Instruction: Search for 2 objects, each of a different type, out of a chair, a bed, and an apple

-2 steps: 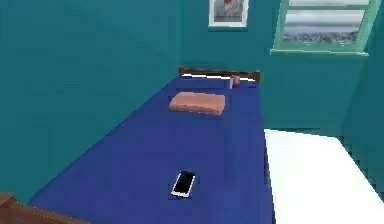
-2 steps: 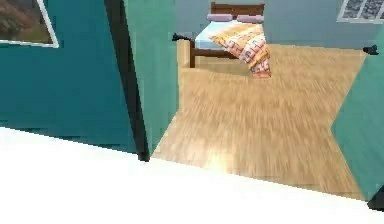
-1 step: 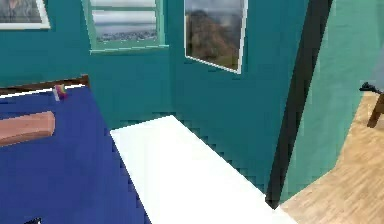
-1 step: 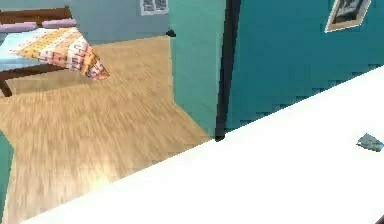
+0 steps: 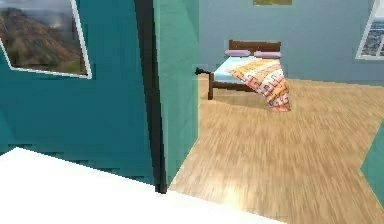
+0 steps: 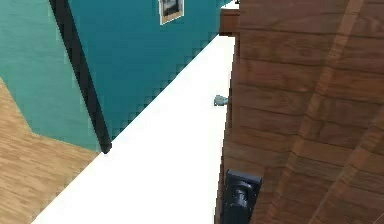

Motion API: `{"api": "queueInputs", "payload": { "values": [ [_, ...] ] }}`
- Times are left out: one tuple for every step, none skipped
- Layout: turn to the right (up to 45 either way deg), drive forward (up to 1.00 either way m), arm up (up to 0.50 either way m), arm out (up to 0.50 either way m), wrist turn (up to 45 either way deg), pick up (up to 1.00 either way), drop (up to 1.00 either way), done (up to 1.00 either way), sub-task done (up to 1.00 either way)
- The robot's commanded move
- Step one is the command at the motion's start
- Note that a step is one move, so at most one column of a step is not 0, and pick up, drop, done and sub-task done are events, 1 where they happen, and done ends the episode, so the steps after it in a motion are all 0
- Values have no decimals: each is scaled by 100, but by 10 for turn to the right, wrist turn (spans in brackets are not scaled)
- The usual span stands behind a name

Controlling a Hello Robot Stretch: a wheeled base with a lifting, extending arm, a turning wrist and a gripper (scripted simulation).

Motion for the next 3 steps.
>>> {"api": "queueInputs", "payload": {
  "values": [
    [0, 15, 0, 0, 0, 0, 0, 0, 0],
    [-450, 0, 0, 0, 0, 0, 0, 0, 0],
    [-420, 0, 0, 0, 0, 0, 0, 0, 0]
  ]
}}
